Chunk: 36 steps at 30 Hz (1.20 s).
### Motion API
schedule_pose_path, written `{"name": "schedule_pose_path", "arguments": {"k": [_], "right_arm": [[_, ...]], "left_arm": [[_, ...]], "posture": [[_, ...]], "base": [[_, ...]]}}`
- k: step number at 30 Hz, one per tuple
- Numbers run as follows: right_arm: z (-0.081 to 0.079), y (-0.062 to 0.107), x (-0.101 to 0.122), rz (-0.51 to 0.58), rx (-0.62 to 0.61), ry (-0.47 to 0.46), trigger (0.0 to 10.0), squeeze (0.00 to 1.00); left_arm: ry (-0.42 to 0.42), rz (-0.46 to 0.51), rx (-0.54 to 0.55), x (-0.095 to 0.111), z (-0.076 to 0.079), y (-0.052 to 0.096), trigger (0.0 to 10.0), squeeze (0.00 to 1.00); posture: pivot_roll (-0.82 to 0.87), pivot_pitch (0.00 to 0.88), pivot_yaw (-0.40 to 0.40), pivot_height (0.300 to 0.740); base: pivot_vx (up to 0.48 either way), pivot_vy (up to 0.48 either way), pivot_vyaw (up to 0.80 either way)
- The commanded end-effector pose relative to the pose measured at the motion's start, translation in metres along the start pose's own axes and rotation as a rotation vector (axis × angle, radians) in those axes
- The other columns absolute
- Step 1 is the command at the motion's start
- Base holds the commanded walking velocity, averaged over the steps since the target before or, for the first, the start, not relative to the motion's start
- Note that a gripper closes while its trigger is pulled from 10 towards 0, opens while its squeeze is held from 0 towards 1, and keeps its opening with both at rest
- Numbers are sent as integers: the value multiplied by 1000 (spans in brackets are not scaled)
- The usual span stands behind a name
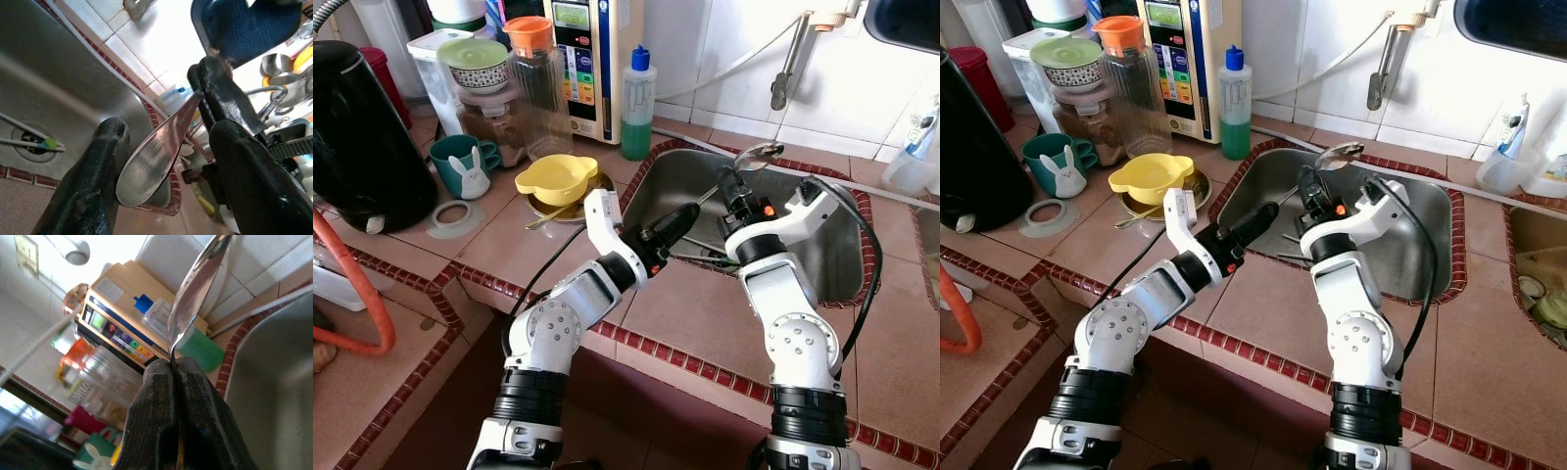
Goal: Kitchen organization
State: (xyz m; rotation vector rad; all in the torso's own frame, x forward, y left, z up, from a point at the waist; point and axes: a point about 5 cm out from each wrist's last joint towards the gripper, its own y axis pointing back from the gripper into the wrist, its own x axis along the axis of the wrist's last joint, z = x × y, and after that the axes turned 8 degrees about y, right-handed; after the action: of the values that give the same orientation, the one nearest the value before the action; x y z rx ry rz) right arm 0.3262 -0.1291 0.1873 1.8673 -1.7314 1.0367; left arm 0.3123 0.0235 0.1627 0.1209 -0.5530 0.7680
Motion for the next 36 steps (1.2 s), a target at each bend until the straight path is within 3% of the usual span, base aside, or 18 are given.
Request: {"name": "schedule_pose_path", "arguments": {"k": [1, 11, 12, 17, 20, 21, 23, 27, 28, 29, 36], "right_arm": [[11, -1, 0, -7, -54, 59, 0, 0], [32, 0, 9, 26, -123, 165, 0, 0], [36, 1, 12, 32, -138, 192, 0, 0], [49, 5, 17, 30, -177, 284, 0, 0], [61, 6, 16, -13, -201, 433, 0, 0], [61, 6, 16, -13, -201, 433, 0, 0], [72, 5, 12, -89, -219, 640, 0, 0], [85, 4, 8, -170, -237, 847, 0, 0], [89, 3, 7, -187, -232, 885, 3882, 0], [93, 2, 5, -225, -214, 974, 9333, 0], [95, 1, 4, -237, -208, 1003, 9333, 0]], "left_arm": [[-32, 16, -29, 3, 5, -1, 10000, 1000], [-153, 42, 27, 9, -2, 3, 10000, 1000], [-200, 60, 38, 12, -3, 5, 10000, 1000], [-239, 69, 47, 17, -5, 10, 10000, 1000], [-267, 76, 60, 19, -8, 12, 10000, 1000], [-267, 76, 60, 19, -8, 12, 10000, 1000], [-317, 66, 60, 18, -9, 11, 10000, 1000], [-397, 43, 41, 14, -6, 10, 10000, 1000], [-420, 36, 36, 13, -5, 9, 10000, 1000], [-448, 29, 31, 12, -4, 9, 10000, 1000], [-453, 28, 31, 12, -4, 9, 10000, 1000]], "posture": [[104, 37, 30, 740], [109, 35, 39, 740], [109, 35, 39, 740], [113, 33, 38, 740], [114, 33, 38, 740], [114, 33, 38, 740], [119, 27, 37, 740], [128, 21, 37, 740], [131, 19, 38, 740], [134, 18, 39, 740], [136, 17, 39, 740]], "base": [[0, 0, 0], [0, 0, 0], [0, 0, 0], [0, 0, 0], [0, 0, 0], [0, 0, 0], [0, 0, 0], [0, 0, 0], [0, 0, 0], [0, 0, 0], [0, 0, 0]]}}
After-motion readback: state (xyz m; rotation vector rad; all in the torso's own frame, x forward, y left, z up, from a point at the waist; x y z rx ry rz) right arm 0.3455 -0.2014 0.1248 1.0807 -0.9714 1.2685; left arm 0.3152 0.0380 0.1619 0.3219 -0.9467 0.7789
